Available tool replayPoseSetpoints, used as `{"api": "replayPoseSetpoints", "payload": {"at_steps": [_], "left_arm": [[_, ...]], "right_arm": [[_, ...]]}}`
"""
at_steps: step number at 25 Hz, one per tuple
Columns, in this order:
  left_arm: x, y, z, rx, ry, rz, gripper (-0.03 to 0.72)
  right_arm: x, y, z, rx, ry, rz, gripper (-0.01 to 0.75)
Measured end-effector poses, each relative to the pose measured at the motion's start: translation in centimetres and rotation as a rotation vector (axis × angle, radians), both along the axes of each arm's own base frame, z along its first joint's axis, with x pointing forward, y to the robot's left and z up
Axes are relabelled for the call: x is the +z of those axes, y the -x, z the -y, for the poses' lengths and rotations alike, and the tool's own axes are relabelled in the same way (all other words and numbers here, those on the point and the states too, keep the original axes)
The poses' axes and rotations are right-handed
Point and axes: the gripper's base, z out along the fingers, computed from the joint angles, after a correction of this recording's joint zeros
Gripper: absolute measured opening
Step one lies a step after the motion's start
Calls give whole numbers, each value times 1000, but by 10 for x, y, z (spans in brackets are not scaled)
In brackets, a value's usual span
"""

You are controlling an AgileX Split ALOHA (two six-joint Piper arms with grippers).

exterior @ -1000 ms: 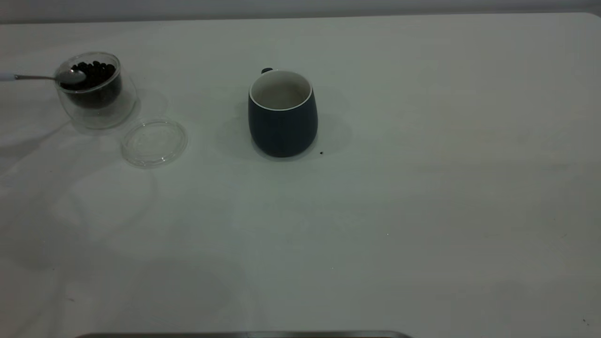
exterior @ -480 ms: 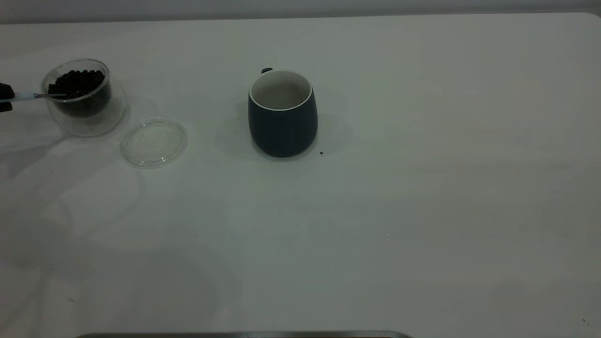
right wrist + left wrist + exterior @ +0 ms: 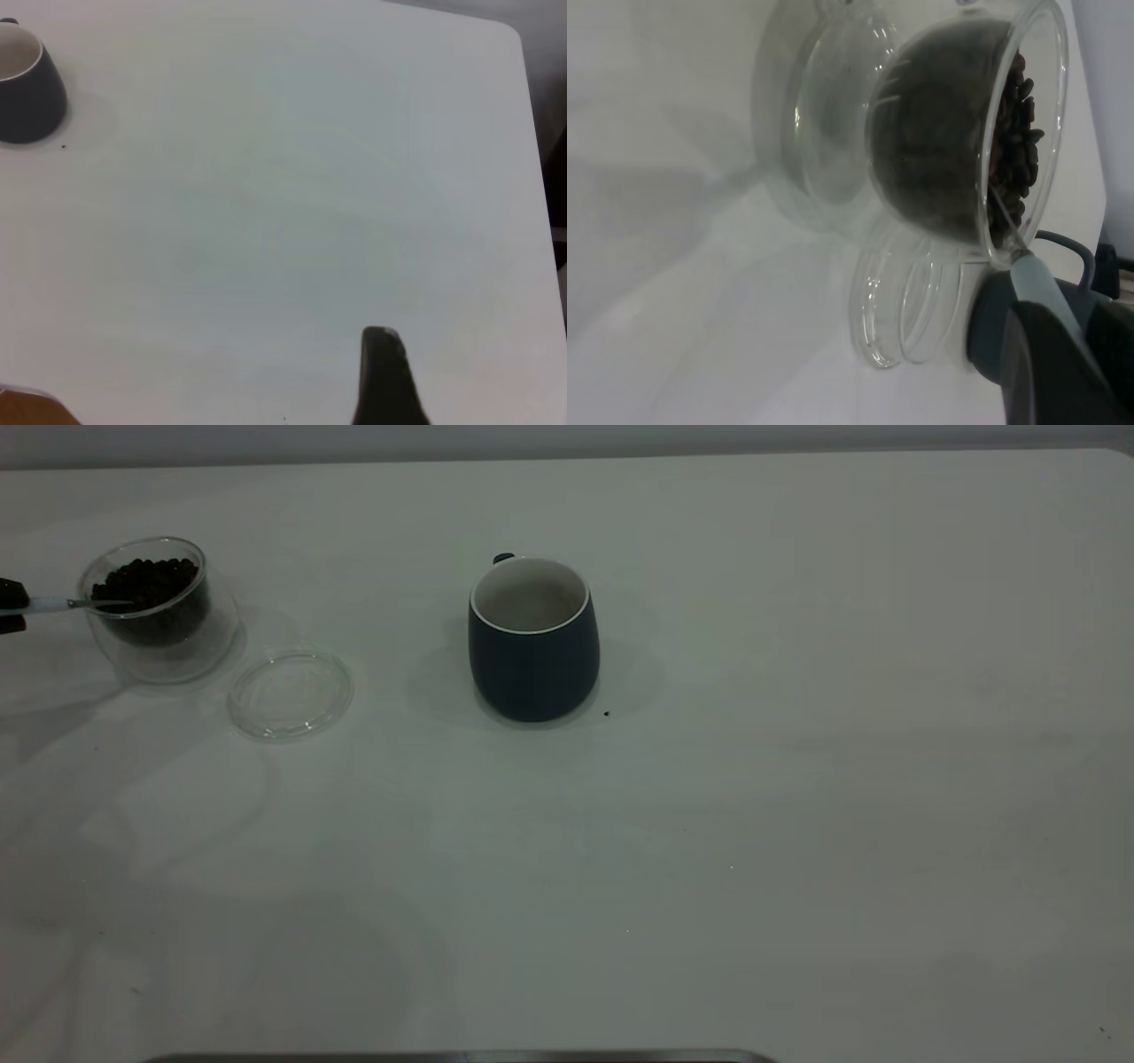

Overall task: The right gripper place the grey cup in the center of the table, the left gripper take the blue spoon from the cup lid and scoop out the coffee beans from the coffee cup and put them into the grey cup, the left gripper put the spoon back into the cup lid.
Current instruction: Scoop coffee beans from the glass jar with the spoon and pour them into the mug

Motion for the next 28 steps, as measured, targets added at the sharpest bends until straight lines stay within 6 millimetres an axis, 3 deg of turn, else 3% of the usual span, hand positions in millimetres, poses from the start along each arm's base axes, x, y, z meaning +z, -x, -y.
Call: {"api": "replayPoseSetpoints", "payload": {"at_steps": [11,28], "left_arm": [[5,15,-25,55,73,35,130],[-8,14,-26,-2,181,60,130]], "right_arm": [[0,0,0,0,0,0,461],[0,0,0,0,0,0,461]]}}
